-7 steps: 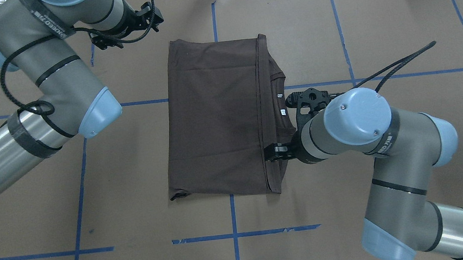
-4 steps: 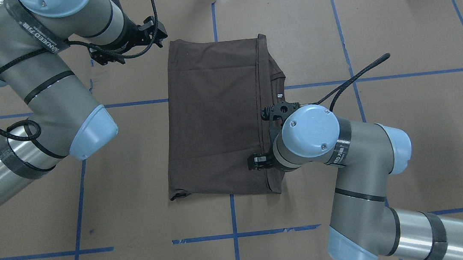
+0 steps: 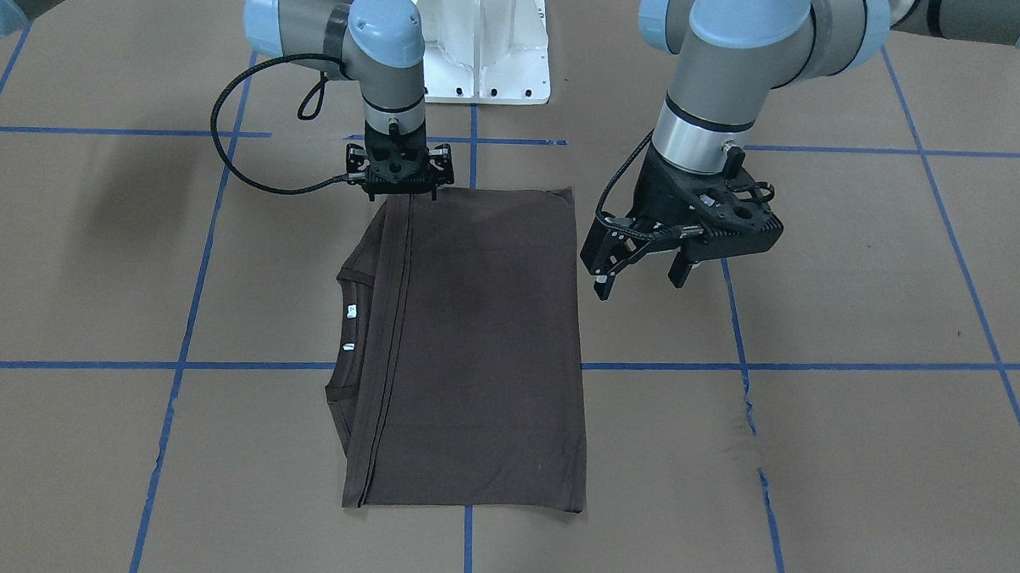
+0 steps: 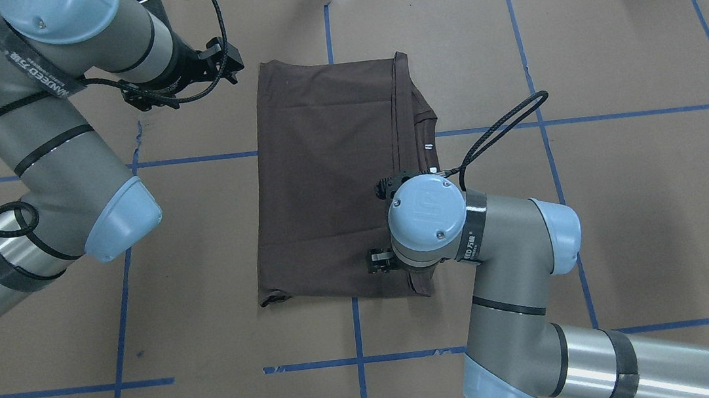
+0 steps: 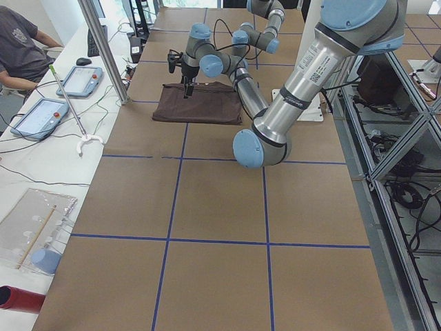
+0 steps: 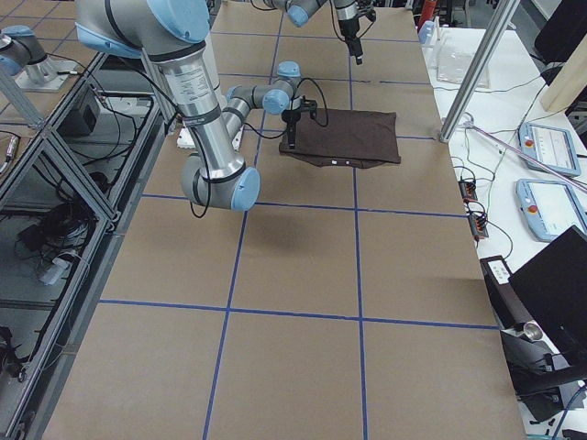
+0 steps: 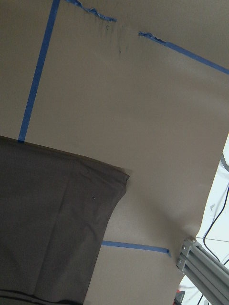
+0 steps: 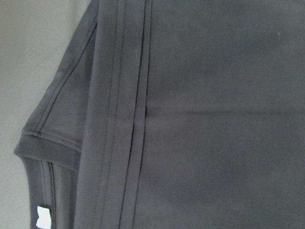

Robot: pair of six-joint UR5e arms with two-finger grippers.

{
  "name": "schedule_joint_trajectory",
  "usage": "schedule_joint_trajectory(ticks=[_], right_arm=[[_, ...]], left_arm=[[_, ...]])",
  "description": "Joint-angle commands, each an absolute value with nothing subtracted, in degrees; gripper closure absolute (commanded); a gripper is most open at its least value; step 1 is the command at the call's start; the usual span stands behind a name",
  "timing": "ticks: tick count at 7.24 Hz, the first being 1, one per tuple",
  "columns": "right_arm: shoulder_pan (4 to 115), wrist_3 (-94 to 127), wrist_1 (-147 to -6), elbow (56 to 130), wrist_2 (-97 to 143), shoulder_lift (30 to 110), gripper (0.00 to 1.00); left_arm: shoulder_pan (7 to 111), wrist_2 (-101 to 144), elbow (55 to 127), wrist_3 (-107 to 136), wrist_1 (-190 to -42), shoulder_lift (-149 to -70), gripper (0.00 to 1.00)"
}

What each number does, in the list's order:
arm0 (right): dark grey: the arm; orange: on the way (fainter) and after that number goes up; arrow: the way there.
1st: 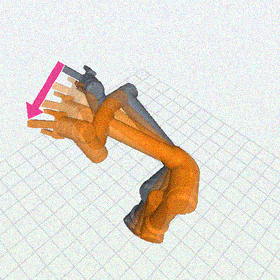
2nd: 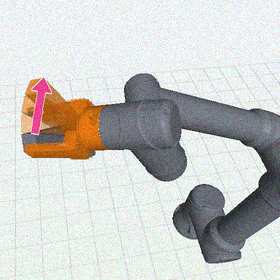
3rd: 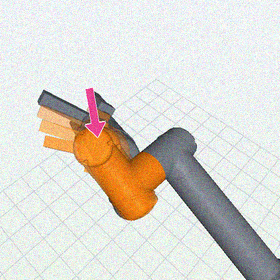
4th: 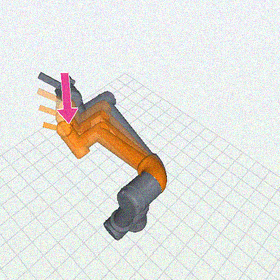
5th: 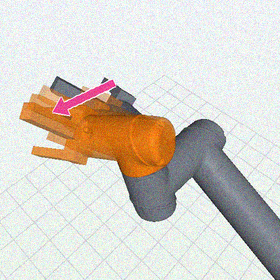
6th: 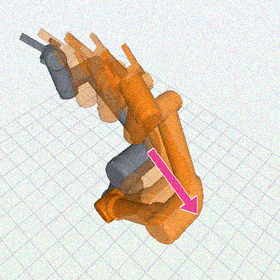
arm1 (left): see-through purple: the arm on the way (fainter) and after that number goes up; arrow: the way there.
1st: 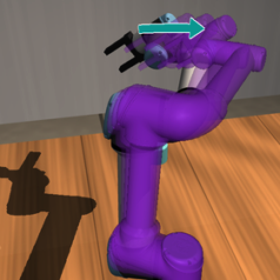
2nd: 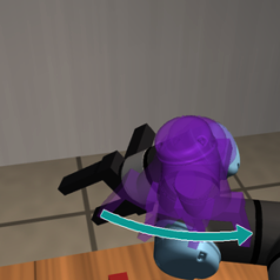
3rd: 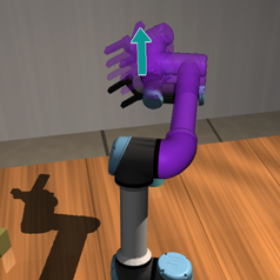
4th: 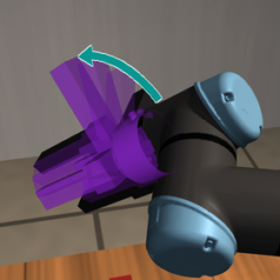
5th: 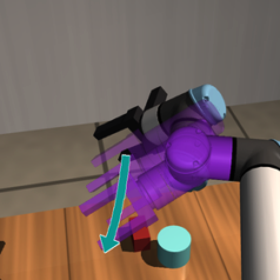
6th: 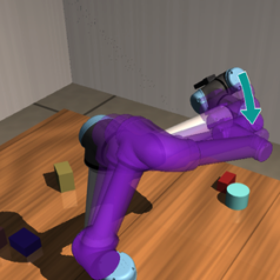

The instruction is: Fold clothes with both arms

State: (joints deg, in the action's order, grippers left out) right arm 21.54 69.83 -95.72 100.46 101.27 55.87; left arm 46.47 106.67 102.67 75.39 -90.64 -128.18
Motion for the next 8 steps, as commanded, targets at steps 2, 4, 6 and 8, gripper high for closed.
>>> schedule_joint_trajectory(ticks=[2,4,6,8], right_arm=[[21.2,69.2,-97.5,97.7,101.2,55.2,0.0],[20.9,68.8,-100.2,97.5,101.2,55.1,0.0],[20.8,68.4,-101.5,97.5,101.2,55.1,0.0],[20.9,68.4,-103.0,97.5,101.2,55.2,0.0]], left_arm=[[46.4,106.7,102.9,75.4,-90.6,-127.9,0.0],[46.2,106.7,102.9,75.4,-90.6,-127.8,0.0],[46.1,106.7,102.9,75.4,-90.8,-127.4,0.0],[46.1,106.8,102.9,75.4,-90.8,-127.4,0.0]])
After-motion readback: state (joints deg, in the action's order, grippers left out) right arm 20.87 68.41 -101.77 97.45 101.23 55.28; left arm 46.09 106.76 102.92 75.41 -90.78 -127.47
